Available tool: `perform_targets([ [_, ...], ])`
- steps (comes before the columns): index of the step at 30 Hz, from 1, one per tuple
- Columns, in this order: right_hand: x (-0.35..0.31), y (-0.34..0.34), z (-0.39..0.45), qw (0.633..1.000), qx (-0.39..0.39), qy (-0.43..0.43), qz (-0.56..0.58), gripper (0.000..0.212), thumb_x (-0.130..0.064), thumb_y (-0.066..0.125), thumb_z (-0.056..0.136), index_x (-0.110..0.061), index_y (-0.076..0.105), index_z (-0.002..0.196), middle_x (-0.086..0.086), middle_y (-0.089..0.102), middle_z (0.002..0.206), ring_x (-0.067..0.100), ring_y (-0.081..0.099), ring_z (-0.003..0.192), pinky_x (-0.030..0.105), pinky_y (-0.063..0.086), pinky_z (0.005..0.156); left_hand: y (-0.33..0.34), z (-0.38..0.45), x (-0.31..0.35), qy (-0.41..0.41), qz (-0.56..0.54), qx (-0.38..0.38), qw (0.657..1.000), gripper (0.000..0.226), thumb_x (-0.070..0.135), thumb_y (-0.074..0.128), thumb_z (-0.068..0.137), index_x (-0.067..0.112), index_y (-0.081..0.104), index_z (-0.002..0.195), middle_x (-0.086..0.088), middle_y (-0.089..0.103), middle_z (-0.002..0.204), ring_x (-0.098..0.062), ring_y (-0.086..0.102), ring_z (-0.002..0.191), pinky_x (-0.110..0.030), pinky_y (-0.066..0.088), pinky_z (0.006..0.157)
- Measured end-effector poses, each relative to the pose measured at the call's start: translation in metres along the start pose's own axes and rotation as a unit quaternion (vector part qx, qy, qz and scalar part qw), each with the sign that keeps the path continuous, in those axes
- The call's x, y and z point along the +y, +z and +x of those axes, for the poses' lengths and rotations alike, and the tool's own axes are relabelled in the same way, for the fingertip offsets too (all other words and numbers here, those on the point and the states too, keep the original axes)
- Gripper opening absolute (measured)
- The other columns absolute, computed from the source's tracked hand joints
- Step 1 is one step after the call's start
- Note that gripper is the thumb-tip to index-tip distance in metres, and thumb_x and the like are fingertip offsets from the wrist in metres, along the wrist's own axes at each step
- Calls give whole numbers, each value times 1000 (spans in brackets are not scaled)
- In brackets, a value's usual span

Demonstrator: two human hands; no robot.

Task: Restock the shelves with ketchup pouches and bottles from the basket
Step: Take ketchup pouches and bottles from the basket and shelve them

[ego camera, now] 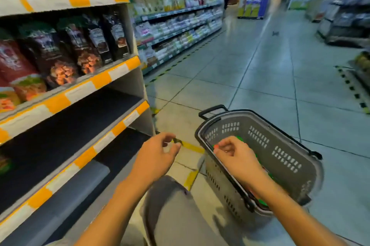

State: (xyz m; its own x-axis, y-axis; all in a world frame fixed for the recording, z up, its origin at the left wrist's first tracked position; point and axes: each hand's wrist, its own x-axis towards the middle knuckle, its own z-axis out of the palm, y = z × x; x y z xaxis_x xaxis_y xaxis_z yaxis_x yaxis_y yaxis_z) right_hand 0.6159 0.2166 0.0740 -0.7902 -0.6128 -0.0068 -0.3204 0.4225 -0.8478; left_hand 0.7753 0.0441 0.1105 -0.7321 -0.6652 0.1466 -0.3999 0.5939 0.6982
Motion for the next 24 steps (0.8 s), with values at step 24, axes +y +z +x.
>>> perform_targets([
  [24, 271, -50, 83, 904, 53, 419, -61, 65, -34, 66, 93, -2, 35, 141, 12, 62, 119, 27, 63, 102, 34, 51, 75, 376, 192, 14, 86, 216, -415, 880, 61, 32, 62, 94, 7, 42, 146, -18, 52, 146, -32, 51, 132, -34, 40, 106],
])
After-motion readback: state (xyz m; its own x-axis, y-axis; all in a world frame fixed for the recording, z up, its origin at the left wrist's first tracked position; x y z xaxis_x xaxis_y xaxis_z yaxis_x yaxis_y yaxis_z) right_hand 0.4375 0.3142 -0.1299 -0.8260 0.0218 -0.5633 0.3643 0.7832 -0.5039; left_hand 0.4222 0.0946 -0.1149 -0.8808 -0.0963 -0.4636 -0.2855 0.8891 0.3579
